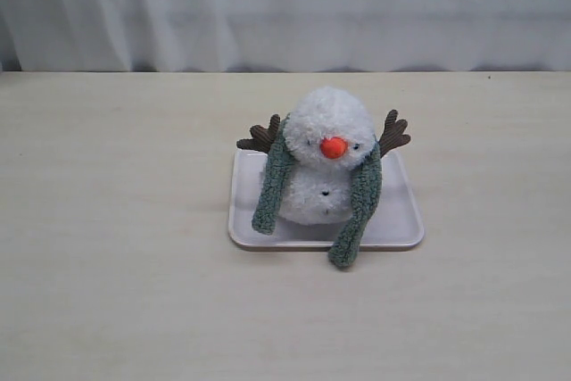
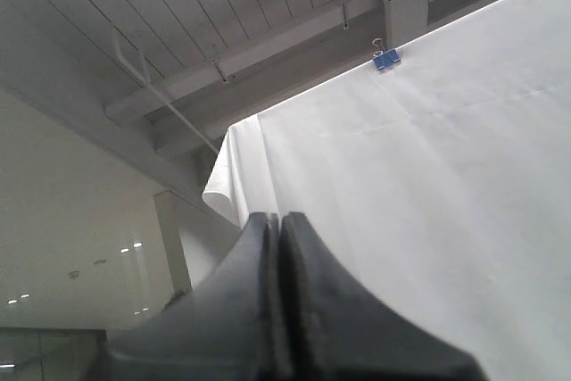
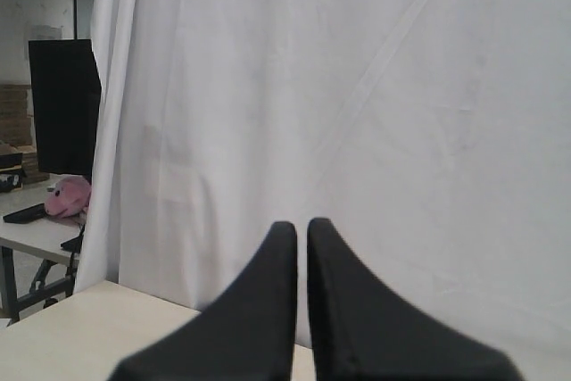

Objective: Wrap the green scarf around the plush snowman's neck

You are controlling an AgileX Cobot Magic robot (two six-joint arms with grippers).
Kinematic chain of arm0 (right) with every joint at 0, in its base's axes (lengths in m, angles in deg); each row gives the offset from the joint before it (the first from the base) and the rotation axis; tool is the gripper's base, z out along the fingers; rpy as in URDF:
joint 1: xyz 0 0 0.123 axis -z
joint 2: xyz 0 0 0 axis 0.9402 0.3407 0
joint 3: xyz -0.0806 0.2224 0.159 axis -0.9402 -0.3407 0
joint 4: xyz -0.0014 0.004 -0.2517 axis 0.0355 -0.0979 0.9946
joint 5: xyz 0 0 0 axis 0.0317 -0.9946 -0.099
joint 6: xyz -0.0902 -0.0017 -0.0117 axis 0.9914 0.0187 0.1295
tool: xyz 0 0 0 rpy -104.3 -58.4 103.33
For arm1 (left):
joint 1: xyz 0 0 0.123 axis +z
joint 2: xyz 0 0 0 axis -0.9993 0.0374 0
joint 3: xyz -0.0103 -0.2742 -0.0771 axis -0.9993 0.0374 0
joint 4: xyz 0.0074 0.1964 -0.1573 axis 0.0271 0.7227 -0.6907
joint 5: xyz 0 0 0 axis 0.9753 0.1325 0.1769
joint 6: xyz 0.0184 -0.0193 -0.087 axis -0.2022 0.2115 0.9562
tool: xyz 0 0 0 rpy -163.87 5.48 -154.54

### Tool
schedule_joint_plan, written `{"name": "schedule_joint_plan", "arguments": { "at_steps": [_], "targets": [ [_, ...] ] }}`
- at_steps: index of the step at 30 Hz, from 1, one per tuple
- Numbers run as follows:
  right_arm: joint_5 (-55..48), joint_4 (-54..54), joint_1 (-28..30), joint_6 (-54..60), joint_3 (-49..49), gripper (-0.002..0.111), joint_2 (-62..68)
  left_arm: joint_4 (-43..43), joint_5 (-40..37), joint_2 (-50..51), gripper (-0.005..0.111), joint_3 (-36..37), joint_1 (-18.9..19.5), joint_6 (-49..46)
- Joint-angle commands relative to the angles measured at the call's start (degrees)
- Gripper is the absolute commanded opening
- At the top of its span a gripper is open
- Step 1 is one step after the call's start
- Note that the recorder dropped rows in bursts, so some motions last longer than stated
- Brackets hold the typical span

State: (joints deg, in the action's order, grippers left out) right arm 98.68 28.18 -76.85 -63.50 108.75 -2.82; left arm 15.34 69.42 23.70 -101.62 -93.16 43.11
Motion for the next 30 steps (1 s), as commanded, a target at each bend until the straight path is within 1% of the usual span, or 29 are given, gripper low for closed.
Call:
{"name": "schedule_joint_plan", "arguments": {
  "at_steps": [1, 5, 8, 11, 18, 22, 26, 30],
  "targets": [
    [-0.54, -0.37, 0.15, -0.28, -0.39, 0.004, -0.11, -0.20, 0.36, -0.21, 0.000, 0.17, 0.30, 0.41],
    [-0.54, -0.37, 0.15, -0.28, -0.39, 0.004, -0.11, -0.20, 0.36, -0.21, 0.000, 0.17, 0.30, 0.71],
    [-0.54, -0.37, 0.15, -0.13, -0.39, 0.004, -0.11, -0.34, -0.84, -0.21, 0.000, 1.35, 0.30, 5.50],
    [-0.54, -0.37, 0.15, -0.13, -0.39, 0.004, -0.11, -0.34, -0.72, -0.21, 0.000, 4.24, 0.30, 7.87],
    [-0.54, -0.37, 0.15, -0.13, -0.39, 0.004, -0.11, -0.34, -0.72, -0.21, 0.000, 12.63, 0.30, 8.21],
    [-0.54, -0.37, 0.15, -0.13, -0.39, 0.004, -0.11, -0.04, -0.61, -0.21, 0.000, 15.53, 0.30, 14.09],
    [-0.54, -0.37, 0.15, -0.13, -0.39, 0.004, -0.11, 1.80, -0.52, -0.21, 0.000, 17.57, 0.30, 22.48],
    [-0.54, -0.37, 0.15, -0.27, -0.39, 0.004, -0.11, 1.80, -1.10, -0.21, 0.000, 19.76, 0.30, 24.70]
  ]
}}
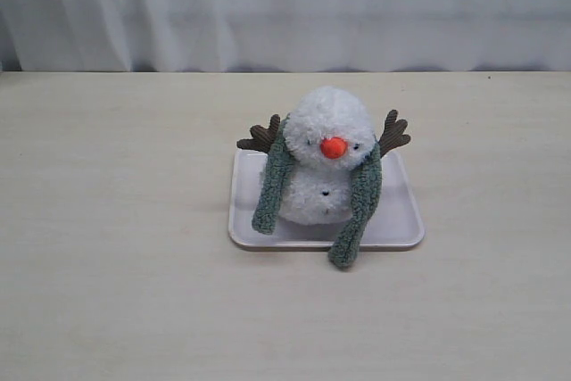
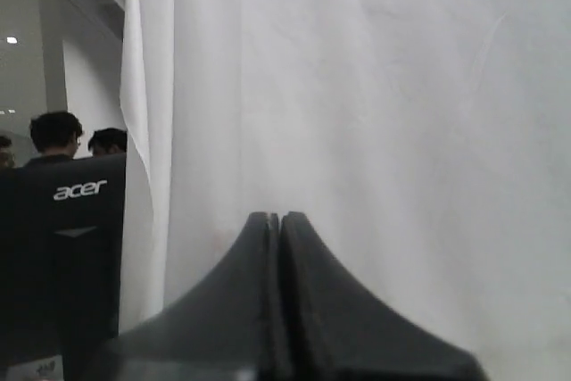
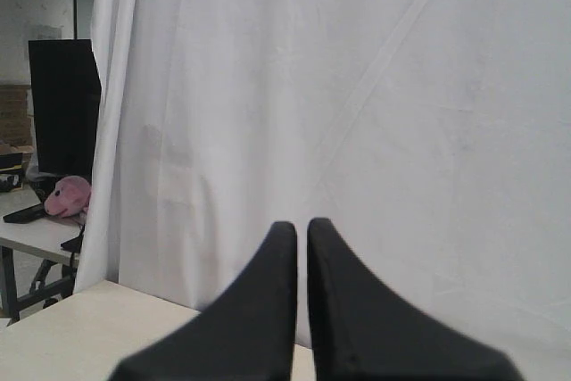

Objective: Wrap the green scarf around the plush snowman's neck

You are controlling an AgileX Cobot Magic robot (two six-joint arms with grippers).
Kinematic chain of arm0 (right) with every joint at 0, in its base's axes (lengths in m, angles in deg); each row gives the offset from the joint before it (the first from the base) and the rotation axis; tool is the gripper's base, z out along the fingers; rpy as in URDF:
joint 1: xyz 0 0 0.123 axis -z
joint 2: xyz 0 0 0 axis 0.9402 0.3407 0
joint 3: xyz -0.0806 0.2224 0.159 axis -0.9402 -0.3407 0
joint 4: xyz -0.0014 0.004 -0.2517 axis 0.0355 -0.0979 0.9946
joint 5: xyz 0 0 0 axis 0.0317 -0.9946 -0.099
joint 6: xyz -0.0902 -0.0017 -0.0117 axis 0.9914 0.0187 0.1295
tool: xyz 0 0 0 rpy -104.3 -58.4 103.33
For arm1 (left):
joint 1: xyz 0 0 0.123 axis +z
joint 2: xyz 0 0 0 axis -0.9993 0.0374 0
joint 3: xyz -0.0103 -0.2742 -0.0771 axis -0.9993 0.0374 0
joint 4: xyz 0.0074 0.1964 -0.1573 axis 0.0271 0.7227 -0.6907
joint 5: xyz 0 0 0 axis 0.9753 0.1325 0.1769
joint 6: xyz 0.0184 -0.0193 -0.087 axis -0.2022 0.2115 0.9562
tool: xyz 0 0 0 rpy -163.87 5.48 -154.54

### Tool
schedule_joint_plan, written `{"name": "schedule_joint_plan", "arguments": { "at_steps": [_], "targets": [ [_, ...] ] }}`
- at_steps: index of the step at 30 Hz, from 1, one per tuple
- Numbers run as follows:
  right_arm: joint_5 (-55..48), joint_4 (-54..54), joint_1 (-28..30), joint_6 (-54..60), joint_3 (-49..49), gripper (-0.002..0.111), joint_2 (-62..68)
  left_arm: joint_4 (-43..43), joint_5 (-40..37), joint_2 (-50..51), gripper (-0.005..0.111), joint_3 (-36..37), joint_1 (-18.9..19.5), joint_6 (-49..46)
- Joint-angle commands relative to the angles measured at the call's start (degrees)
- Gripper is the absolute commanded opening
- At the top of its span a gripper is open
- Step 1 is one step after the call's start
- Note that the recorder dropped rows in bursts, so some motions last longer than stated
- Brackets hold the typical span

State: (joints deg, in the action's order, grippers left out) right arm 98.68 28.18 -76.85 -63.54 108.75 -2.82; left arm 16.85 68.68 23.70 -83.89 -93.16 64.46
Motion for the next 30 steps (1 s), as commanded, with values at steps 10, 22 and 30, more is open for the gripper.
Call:
{"name": "schedule_joint_plan", "arguments": {
  "at_steps": [10, 22, 30],
  "targets": [
    [-0.54, -0.37, 0.15, -0.23, -0.39, 0.004, -0.11, 0.30, -0.93, -0.21, 0.000, 8.45, 0.30, 3.36],
    [-0.54, -0.37, 0.15, -0.23, -0.39, 0.004, -0.11, 0.04, -13.62, -0.21, 0.000, 10.12, 0.30, 3.36],
    [-0.54, -0.37, 0.15, -0.23, -0.39, 0.004, -0.11, -0.41, -15.55, -0.21, 0.000, 11.72, 0.30, 5.31]
  ]
}}
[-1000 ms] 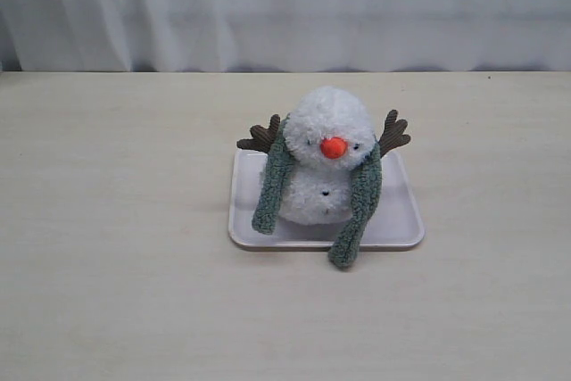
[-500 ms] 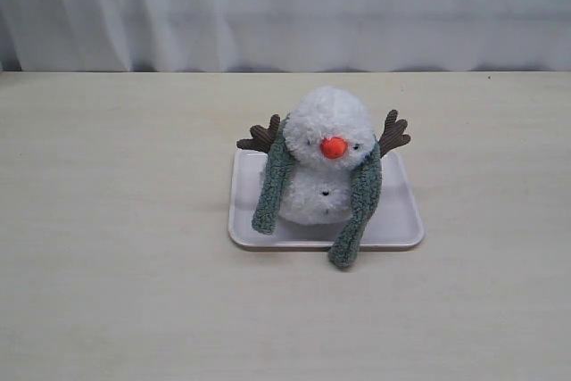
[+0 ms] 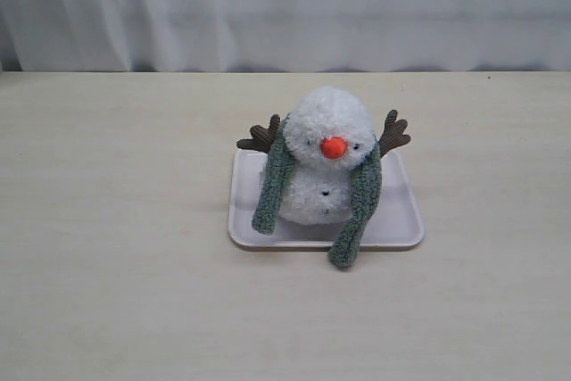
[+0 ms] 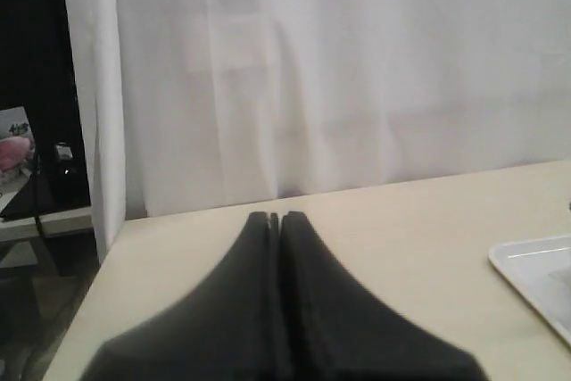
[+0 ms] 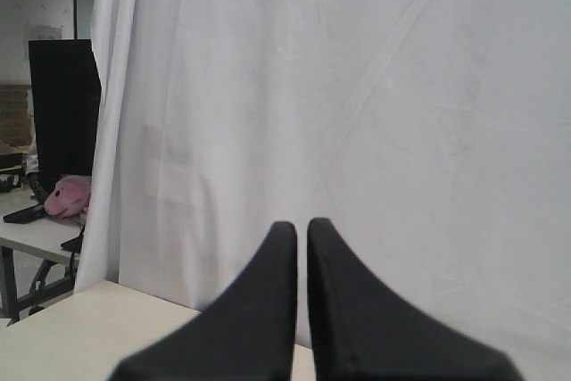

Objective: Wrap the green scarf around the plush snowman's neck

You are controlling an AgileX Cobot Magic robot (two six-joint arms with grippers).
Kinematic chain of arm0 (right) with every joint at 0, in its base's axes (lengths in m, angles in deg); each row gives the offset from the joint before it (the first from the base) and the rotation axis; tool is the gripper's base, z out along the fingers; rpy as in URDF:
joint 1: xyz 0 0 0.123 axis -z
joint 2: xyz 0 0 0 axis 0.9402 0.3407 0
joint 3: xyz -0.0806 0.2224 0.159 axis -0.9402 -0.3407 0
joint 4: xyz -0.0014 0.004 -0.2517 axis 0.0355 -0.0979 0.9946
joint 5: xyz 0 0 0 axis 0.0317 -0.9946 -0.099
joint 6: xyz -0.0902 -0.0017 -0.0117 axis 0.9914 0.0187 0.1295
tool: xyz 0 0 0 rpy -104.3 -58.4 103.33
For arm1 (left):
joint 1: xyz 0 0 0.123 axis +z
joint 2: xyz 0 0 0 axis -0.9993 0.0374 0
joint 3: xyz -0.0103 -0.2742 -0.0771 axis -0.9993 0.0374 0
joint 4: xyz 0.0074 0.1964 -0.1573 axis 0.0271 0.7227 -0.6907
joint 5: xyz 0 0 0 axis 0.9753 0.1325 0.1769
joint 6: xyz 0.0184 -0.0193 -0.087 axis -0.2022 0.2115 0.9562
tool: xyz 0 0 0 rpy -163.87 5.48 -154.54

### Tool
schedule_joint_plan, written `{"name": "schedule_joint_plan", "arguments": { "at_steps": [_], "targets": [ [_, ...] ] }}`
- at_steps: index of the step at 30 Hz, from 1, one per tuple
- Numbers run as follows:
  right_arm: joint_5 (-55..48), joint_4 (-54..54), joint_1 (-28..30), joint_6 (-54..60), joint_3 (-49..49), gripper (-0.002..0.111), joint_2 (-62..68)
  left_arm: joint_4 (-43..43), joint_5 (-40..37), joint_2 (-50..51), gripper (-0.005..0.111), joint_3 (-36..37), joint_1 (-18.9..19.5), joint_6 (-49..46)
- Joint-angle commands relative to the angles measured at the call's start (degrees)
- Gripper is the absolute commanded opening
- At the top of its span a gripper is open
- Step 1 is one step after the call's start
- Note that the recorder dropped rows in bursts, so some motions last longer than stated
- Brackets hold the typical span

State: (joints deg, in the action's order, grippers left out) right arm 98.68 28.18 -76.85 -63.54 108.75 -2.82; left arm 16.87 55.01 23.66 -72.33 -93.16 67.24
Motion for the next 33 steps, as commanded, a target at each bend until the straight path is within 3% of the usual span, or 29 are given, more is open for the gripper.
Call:
{"name": "schedule_joint_plan", "arguments": {
  "at_steps": [1, 7, 33],
  "targets": [
    [-0.54, -0.37, 0.15, -0.23, -0.39, 0.004, -0.11, -0.43, -2.62, -0.18, 0.000, 0.17, 0.30, 3.30],
    [-0.54, -0.37, 0.15, -0.34, -0.39, 0.004, -0.11, -0.20, -14.63, -0.18, 0.000, 0.17, 0.30, 3.35],
    [-0.54, -0.37, 0.15, -0.22, -0.39, 0.004, -0.11, -0.20, -14.50, -0.18, 0.000, 0.17, 0.42, 3.39]
  ]
}}
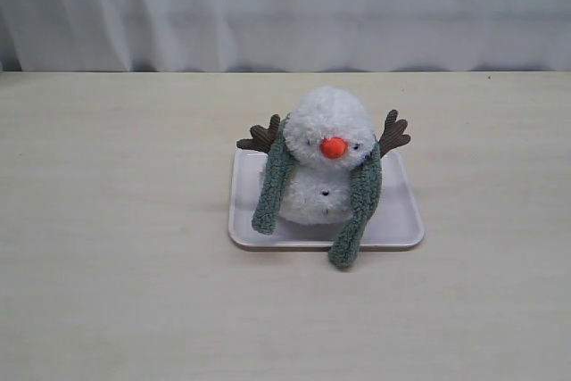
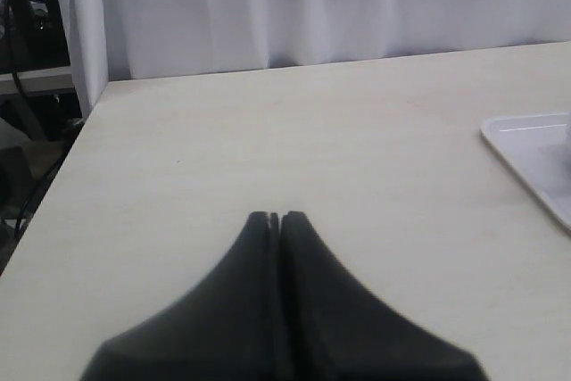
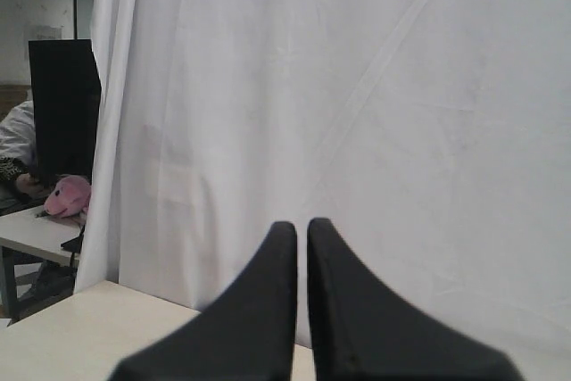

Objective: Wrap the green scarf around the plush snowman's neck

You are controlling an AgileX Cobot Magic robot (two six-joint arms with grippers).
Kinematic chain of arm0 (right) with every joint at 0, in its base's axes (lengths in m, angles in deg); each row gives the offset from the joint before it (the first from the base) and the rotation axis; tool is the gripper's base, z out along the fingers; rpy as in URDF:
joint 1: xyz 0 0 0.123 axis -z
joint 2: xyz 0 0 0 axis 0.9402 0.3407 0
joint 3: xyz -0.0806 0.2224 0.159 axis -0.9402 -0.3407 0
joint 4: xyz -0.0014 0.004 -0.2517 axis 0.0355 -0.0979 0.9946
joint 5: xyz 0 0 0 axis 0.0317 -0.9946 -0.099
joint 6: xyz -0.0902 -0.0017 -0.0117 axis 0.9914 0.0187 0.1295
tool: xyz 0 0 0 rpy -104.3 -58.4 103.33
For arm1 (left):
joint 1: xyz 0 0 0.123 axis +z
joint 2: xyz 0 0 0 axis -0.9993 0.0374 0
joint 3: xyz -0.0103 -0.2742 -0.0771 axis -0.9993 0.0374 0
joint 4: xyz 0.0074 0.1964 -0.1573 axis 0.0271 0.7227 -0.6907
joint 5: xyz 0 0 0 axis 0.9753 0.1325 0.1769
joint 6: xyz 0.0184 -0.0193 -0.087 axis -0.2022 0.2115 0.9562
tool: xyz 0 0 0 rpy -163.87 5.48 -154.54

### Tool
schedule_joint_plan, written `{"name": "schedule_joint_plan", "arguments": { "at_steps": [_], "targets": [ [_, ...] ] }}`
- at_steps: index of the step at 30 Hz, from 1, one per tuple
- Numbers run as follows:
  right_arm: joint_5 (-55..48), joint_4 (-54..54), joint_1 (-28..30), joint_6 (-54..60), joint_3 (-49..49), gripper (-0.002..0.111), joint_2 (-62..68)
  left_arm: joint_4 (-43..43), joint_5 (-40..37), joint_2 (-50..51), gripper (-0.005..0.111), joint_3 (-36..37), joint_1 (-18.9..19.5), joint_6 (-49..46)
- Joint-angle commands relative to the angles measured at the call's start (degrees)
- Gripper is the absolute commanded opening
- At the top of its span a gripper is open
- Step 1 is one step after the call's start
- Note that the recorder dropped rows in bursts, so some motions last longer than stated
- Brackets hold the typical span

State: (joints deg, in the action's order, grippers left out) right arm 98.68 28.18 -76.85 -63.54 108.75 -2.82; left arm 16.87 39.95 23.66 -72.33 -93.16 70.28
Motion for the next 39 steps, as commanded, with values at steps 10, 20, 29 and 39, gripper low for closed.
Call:
{"name": "schedule_joint_plan", "arguments": {
  "at_steps": [10, 20, 29, 39],
  "targets": [
    [-0.54, -0.37, 0.15, -0.22, -0.39, 0.004, -0.11, -0.20, 0.56, -0.18, 0.000, 0.17, 0.42, 0.35],
    [-0.54, -0.37, -0.09, -1.22, -1.56, 0.004, -0.70, -0.20, 0.56, -0.18, 0.000, 0.17, 0.42, 0.35],
    [-7.43, -1.41, -0.09, -1.49, -14.05, 0.004, -12.68, -0.30, 0.56, -0.18, 0.000, 0.17, 0.42, 0.35],
    [-10.02, -0.66, -0.09, -1.49, -15.29, 0.004, -22.88, -0.30, 0.66, -0.18, 0.000, 0.17, 0.42, 0.24]
  ]
}}
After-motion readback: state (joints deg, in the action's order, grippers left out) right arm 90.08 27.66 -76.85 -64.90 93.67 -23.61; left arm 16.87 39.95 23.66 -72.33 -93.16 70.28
